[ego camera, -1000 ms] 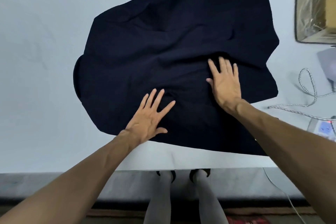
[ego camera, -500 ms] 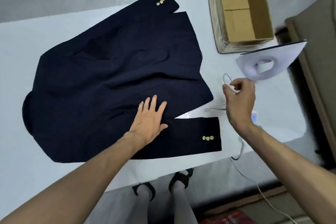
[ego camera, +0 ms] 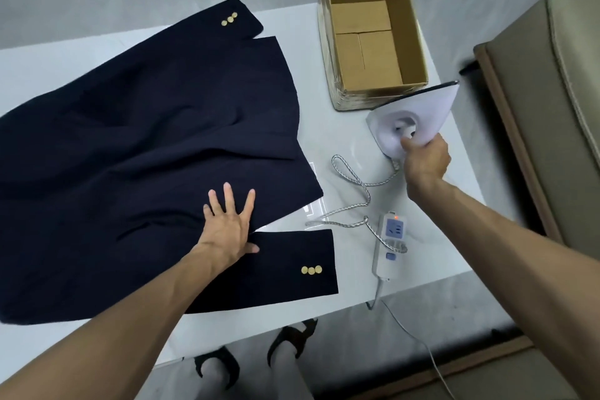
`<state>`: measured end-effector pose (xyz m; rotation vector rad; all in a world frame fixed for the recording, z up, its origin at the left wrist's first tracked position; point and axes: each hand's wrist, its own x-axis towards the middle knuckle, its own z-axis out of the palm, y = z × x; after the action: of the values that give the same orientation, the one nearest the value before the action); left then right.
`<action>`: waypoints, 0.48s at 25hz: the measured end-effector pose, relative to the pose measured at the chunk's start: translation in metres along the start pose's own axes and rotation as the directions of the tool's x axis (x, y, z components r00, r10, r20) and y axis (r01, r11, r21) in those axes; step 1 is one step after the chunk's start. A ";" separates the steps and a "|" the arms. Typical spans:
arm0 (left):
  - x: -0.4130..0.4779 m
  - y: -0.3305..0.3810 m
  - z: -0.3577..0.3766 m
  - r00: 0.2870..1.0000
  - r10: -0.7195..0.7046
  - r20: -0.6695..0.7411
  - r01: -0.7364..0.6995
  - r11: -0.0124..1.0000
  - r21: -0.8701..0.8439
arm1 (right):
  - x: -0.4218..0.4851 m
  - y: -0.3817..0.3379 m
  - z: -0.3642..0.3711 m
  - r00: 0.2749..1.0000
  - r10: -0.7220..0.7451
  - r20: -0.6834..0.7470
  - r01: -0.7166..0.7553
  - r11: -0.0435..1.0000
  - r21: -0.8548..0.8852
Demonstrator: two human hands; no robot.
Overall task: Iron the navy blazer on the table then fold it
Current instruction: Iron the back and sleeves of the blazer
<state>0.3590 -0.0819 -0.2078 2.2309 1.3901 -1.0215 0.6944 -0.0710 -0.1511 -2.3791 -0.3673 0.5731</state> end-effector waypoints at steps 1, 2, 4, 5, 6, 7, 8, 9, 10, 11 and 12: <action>0.000 -0.004 -0.002 1.000 0.018 0.015 -0.018 0.999 -0.028 | -0.005 -0.005 -0.003 0.997 -0.077 -0.003 0.077 0.996 -0.032; -0.002 -0.009 -0.005 0.999 0.036 0.023 -0.034 0.996 -0.085 | -0.015 -0.013 -0.007 0.988 -0.152 0.010 0.153 0.988 -0.032; -0.010 -0.026 -0.007 0.996 0.065 -0.061 -0.080 0.953 -0.293 | -0.044 -0.031 -0.015 0.949 -0.305 0.079 0.304 0.952 0.028; -0.018 -0.038 -0.005 0.984 0.048 -0.172 -0.118 0.896 -0.428 | -0.061 -0.041 -0.016 0.917 -0.381 0.118 0.374 0.924 0.083; -0.027 -0.050 -0.003 0.958 -0.013 -0.287 -0.152 0.825 -0.545 | -0.077 -0.051 -0.018 0.880 -0.448 0.159 0.428 0.892 0.145; -0.036 -0.064 -0.001 0.916 -0.114 -0.385 -0.168 0.763 -0.624 | -0.092 -0.063 -0.017 0.836 -0.511 0.199 0.479 0.857 0.190; -0.047 -0.082 0.004 0.862 -0.233 -0.450 -0.159 0.718 -0.677 | -0.110 -0.076 -0.013 0.779 -0.576 0.248 0.540 0.817 0.202; -0.059 -0.103 0.010 0.803 -0.344 -0.487 -0.134 0.692 -0.709 | -0.130 -0.091 -0.006 0.705 -0.643 0.300 0.619 0.764 0.183; -0.071 -0.128 0.019 0.752 -0.431 -0.499 -0.095 0.678 -0.729 | -0.149 -0.104 0.003 0.619 -0.699 0.357 0.704 0.696 0.141; -0.082 -0.155 0.030 0.714 -0.492 -0.498 -0.048 0.676 -0.736 | -0.170 -0.118 0.015 0.530 -0.737 0.420 0.784 0.615 0.089; -0.091 -0.181 0.042 0.694 -0.525 -0.493 -0.004 0.682 -0.731 | -0.192 -0.130 0.027 0.440 -0.753 0.490 0.853 0.520 0.033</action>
<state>0.1597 -0.0795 -0.1544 1.8344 2.0215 0.3741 0.5013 -0.0359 -0.0256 -1.8624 -1.7733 0.6002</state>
